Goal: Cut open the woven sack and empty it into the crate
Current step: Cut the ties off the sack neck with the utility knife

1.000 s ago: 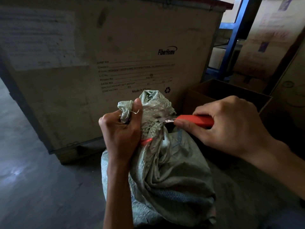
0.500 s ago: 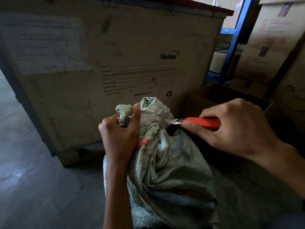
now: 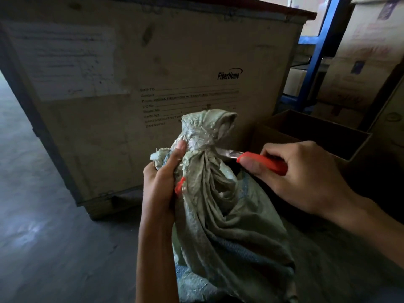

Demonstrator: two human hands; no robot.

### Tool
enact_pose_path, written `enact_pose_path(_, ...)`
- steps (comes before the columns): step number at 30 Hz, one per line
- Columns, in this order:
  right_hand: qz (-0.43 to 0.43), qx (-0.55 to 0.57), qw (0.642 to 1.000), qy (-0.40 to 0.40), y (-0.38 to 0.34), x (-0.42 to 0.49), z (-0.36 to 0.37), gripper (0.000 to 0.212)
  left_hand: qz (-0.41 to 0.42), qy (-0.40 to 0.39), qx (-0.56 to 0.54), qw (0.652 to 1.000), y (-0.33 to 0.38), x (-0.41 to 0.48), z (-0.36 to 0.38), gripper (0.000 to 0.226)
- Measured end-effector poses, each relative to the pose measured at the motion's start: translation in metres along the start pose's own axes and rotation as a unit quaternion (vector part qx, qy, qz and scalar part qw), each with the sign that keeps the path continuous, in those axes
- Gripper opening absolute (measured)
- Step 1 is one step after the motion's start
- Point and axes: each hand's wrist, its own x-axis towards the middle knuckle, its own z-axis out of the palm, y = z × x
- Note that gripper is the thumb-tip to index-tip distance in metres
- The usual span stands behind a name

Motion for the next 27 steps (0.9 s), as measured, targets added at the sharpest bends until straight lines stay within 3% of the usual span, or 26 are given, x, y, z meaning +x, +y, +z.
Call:
enact_pose_path(3, 0.040, 0.154, 0.987, 0.001, -0.004, 0.001, 0.003, 0.062, 0.011, -0.014, -0.001, 1.000, -0.004, 0.000, 0.004, 0.028)
enact_pose_path(8, 0.154, 0.345, 0.926, 0.013, -0.006, 0.005, 0.003, 0.083, 0.173, 0.009, 0.072, 0.982, -0.011, -0.009, 0.022, 0.035)
enact_pose_path(9, 0.186, 0.378, 0.907, 0.010, -0.007, 0.007, 0.002, 0.080, 0.210, -0.003, 0.085, 0.974, -0.013, -0.010, 0.026, 0.036)
enact_pose_path(12, 0.245, 0.490, 0.837, -0.002, -0.011, 0.012, 0.000, 0.045, 0.308, -0.069, 0.160, 0.935, -0.025, -0.017, 0.043, 0.037)
enact_pose_path(15, 0.297, 0.556, 0.775, 0.046, -0.006, 0.017, 0.000, 0.038, 0.349, -0.092, 0.203, 0.910, -0.030, -0.028, 0.059, 0.034)
enact_pose_path(18, 0.314, 0.573, 0.755, 0.062, -0.002, 0.018, -0.002, 0.034, 0.286, -0.114, 0.132, 0.942, -0.032, -0.032, 0.062, 0.027)
enact_pose_path(20, 0.301, 0.580, 0.755, 0.056, -0.003, 0.018, -0.002, 0.036, 0.231, -0.093, 0.136, 0.959, -0.036, -0.029, 0.059, 0.041)
enact_pose_path(22, 0.290, 0.573, 0.764, 0.062, -0.003, 0.017, 0.000, 0.041, 0.173, -0.114, 0.111, 0.972, -0.034, -0.029, 0.058, 0.057)
enact_pose_path(25, 0.274, 0.543, 0.790, 0.072, -0.003, 0.018, 0.003, 0.055, 0.026, -0.189, -0.070, 0.979, -0.024, -0.031, 0.056, 0.046)
enact_pose_path(27, 0.258, 0.520, 0.811, 0.069, -0.002, 0.017, 0.004, 0.062, -0.045, -0.202, -0.064, 0.976, -0.016, -0.033, 0.053, 0.047)
